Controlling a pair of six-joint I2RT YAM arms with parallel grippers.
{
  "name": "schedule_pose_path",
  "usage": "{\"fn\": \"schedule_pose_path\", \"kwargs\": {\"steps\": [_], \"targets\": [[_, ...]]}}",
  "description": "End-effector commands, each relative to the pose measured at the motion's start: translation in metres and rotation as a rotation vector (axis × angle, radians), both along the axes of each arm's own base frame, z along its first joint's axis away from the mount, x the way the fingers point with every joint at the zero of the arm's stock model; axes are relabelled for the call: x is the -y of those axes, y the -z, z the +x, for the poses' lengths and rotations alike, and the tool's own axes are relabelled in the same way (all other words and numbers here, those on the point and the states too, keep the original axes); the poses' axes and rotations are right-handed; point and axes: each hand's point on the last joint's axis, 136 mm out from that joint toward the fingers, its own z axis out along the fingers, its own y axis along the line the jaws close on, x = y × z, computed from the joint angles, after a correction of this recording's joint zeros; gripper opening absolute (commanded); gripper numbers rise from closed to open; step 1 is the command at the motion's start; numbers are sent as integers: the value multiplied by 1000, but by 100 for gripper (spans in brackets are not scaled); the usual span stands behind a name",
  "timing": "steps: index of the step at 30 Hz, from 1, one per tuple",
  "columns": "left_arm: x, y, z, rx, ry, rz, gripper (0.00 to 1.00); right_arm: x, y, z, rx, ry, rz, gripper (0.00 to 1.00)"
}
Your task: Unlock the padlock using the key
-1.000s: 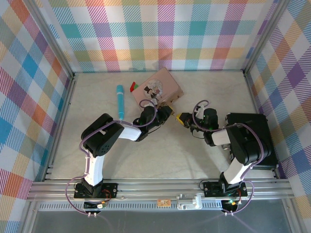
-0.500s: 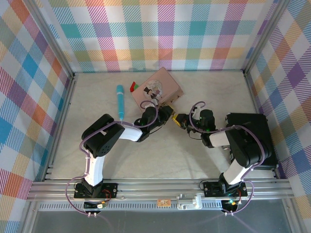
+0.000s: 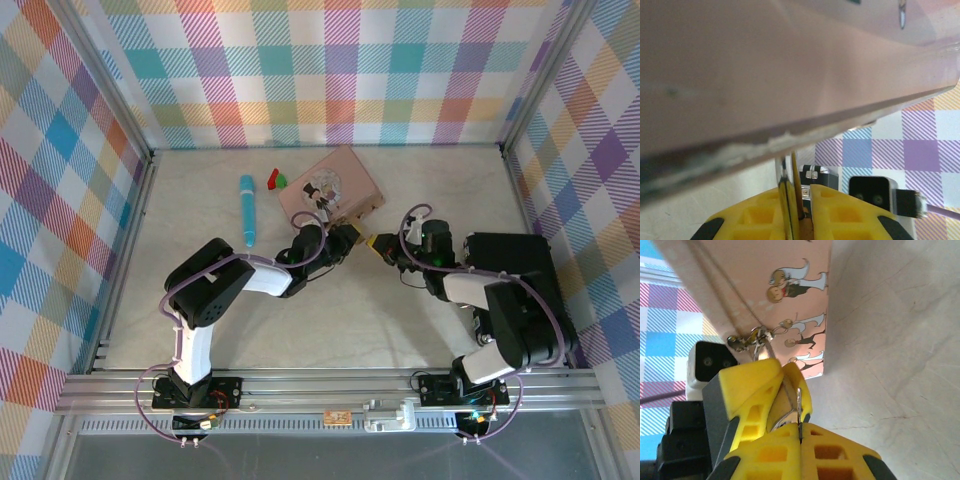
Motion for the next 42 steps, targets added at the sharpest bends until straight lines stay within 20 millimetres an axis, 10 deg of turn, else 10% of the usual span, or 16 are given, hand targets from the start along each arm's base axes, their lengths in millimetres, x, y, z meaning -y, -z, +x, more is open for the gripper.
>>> {"fn": "schedule_pose_path", "kwargs": {"steps": [1,21,25,32,42], "targets": [[10,9,5,-12,30,50,0,9,8,-16,13,-55,-117,0],[4,66,-6,-52,257,557,0,27,-38,-20,242,-359,-351,0],[-3,66,-6,-68,239,572,18,21,-49,-20,306,-395,-328,0],[-6,16,-14,-15,256,486,45,13,-63,-21,377,-452,-290,0],[-37,-84,-26,209,293,345,50,-4,-90,-25,454,-551,-150,0]]}}
